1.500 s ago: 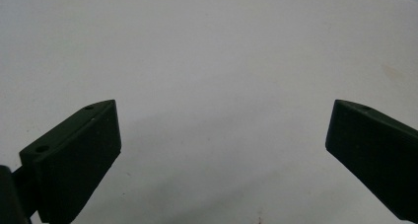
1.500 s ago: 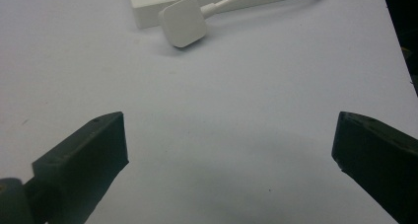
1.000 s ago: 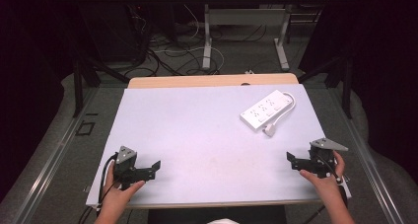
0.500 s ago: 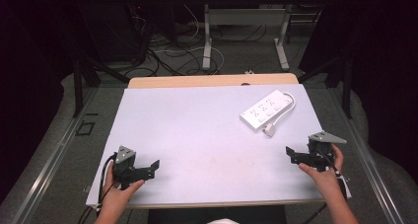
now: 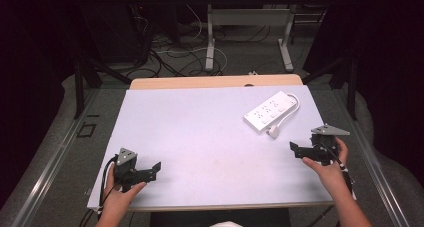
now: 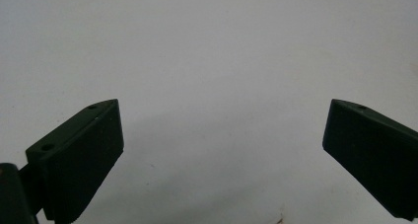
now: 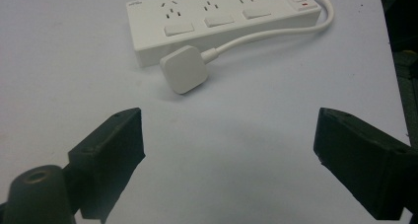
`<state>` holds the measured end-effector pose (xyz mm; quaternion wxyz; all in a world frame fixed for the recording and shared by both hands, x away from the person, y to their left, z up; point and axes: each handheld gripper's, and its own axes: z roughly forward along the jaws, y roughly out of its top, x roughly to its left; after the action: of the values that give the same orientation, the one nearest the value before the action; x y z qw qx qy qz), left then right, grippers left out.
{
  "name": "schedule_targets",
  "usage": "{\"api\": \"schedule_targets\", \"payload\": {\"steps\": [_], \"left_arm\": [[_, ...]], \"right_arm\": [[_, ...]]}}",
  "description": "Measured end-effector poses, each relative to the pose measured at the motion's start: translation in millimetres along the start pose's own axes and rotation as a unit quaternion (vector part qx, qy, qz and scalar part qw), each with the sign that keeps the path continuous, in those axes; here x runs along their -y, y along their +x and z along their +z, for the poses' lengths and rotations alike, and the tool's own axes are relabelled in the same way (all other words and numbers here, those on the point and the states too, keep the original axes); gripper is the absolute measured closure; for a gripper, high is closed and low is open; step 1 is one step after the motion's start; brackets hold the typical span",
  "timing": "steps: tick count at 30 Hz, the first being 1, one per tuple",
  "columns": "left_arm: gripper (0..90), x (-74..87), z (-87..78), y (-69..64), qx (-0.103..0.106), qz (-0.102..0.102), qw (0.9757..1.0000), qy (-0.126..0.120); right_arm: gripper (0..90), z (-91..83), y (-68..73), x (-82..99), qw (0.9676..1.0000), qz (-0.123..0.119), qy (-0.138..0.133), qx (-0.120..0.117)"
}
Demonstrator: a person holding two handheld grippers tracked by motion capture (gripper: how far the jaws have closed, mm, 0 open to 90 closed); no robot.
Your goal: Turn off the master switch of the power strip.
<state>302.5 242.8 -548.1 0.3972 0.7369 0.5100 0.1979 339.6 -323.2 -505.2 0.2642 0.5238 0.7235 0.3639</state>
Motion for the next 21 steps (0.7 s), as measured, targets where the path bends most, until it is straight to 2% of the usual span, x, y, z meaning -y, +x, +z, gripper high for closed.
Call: {"api": "schedule_targets", "payload": {"steps": [3, 9, 21], "left_arm": [[2.3, 0.0, 0.0, 0.2, 0.000, 0.000, 1.0000, 0.000], [2.3, 0.3, -0.1, 0.9, 0.000, -0.001, 1.0000, 0.003], [2.4, 0.2, -0.2, 0.9, 0.000, -0.002, 1.0000, 0.002]], "right_arm": [[14.9, 0.0, -1.4, -5.6, 1.0000, -0.003, 0.000, -0.001], [15.0, 0.5, -3.4, -16.0, 0.9999, -0.004, 0.009, -0.008], [15.3, 4.7, -5.4, -38.0, 0.9993, -0.022, 0.027, -0.013]]}}
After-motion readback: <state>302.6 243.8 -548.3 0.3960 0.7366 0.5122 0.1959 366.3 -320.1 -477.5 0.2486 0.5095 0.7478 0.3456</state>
